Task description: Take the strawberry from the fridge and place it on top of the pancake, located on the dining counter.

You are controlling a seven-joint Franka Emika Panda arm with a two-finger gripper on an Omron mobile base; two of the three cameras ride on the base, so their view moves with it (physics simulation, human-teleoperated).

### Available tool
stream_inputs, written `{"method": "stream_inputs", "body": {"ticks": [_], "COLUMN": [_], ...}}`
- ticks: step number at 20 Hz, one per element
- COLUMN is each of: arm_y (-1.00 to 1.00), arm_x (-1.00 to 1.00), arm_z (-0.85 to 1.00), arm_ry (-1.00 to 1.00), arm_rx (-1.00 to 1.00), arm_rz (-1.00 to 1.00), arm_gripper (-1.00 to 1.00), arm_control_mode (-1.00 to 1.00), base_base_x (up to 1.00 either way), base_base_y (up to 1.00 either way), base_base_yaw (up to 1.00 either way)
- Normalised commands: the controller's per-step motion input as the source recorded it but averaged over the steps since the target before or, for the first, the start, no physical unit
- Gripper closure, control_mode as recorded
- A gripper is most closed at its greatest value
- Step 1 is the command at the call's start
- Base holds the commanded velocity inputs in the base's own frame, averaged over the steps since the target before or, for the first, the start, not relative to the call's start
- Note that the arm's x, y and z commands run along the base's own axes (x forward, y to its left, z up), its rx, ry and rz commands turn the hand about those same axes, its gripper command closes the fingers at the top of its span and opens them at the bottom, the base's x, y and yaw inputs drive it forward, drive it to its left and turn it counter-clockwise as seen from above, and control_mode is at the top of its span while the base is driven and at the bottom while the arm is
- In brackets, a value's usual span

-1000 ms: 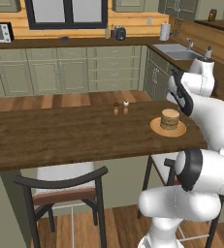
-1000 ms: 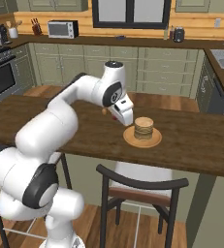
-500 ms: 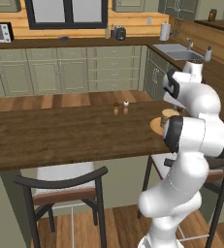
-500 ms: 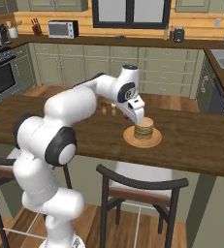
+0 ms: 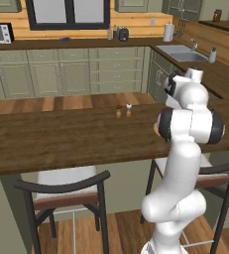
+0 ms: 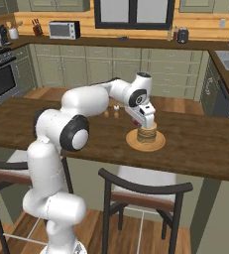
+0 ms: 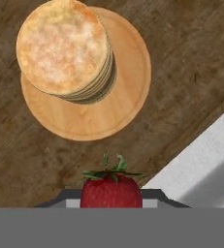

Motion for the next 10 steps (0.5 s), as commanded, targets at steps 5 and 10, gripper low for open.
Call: {"method": "stream_inputs", "body": {"ticks": [5,10], "arm_y": [-0.01,-0.10], "arm_x": [0.40,0.51], "arm_z": [-0.22,-0.14], "arm_ry": [0.00,0.00], "arm_rx": [0.00,0.00], "arm_rz": [0.01,0.03], "arm_gripper": [1.00,1.00], "arm_control_mode": [-1.00,-1.00], "base_base_x": [0.00,0.00], "base_base_y": [0.00,0.00], "base_base_yaw": [0.00,0.00]}}
